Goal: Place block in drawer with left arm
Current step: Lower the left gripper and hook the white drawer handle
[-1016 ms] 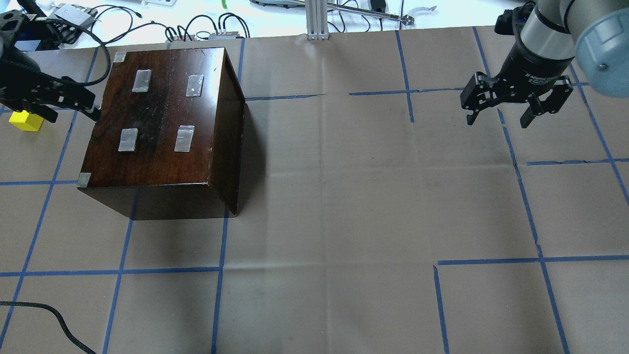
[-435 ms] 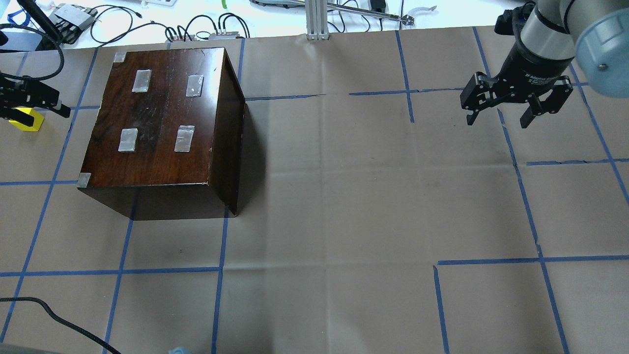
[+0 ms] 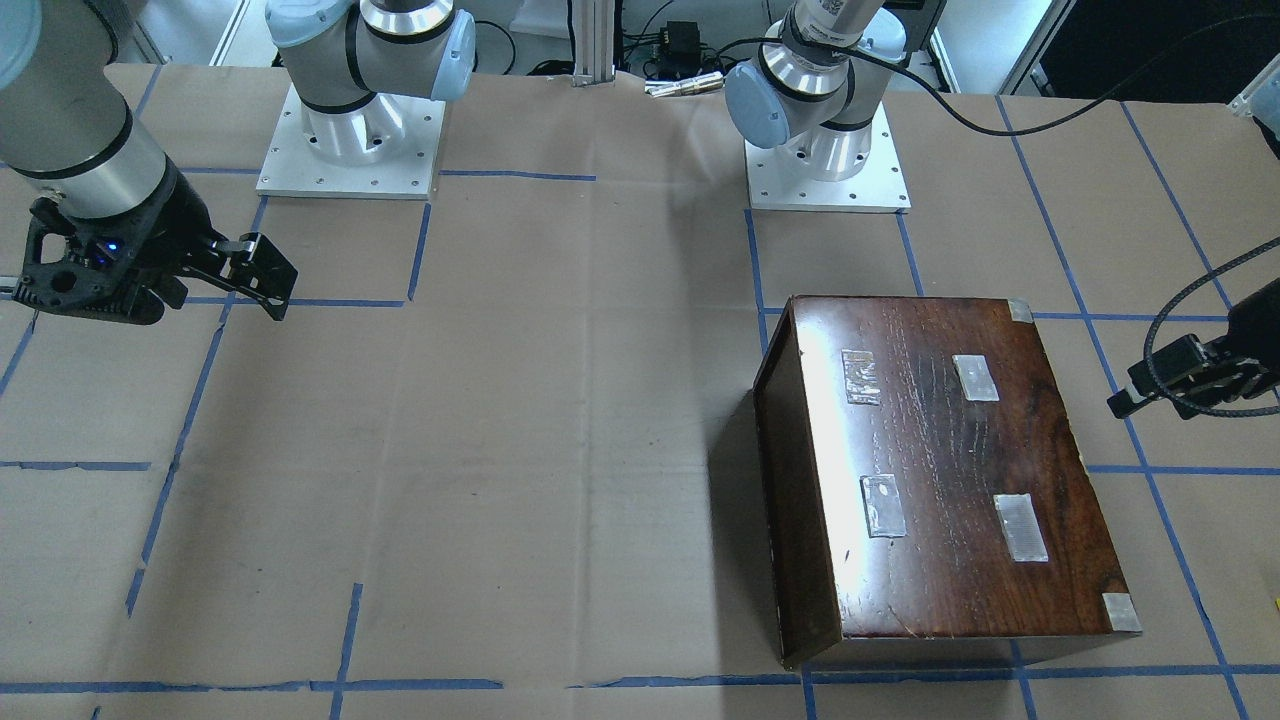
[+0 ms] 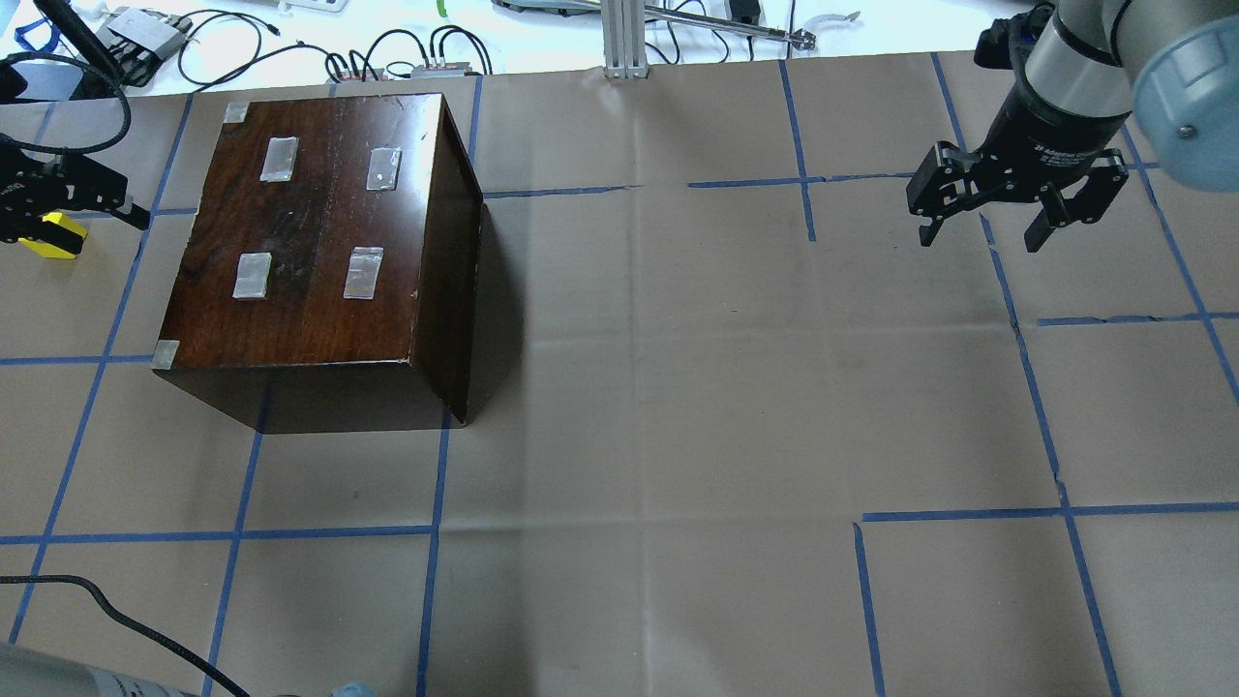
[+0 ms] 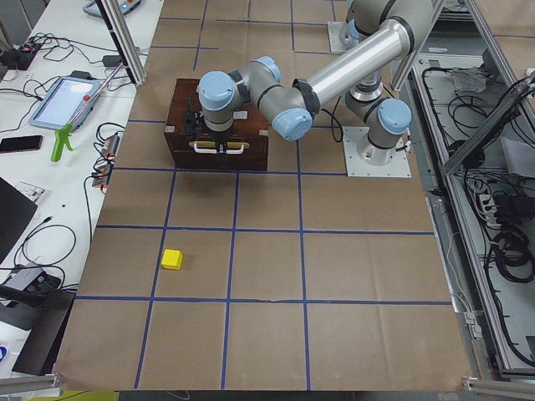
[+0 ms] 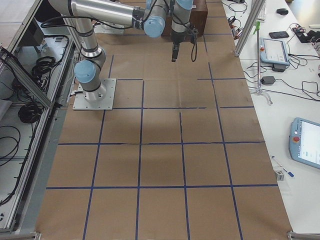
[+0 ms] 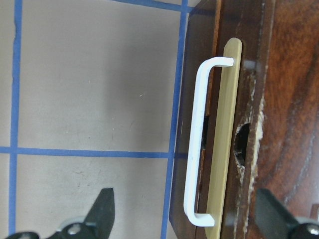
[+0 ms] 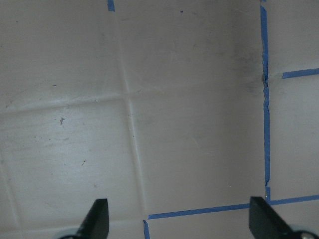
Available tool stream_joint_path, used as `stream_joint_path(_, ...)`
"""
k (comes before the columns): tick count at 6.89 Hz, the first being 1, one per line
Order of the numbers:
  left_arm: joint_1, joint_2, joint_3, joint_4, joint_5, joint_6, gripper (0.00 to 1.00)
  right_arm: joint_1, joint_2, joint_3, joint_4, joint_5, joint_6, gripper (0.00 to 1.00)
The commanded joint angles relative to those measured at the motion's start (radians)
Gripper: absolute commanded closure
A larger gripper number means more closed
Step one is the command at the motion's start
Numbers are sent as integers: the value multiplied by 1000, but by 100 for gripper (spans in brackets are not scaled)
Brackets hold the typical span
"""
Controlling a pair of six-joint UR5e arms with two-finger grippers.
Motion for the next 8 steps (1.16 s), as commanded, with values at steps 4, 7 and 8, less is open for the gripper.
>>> stream_joint_path(4,-17,-91,-6,14,3,-2,1,0,1,0,0,0,0,0)
stream_joint_path(7,-25,-134,-4,41,3,5,1,0,-1,0,0,0,1,0)
stream_joint_path(8,-25,-148,-3,51,2,7,1,0,-1,0,0,0,0,0)
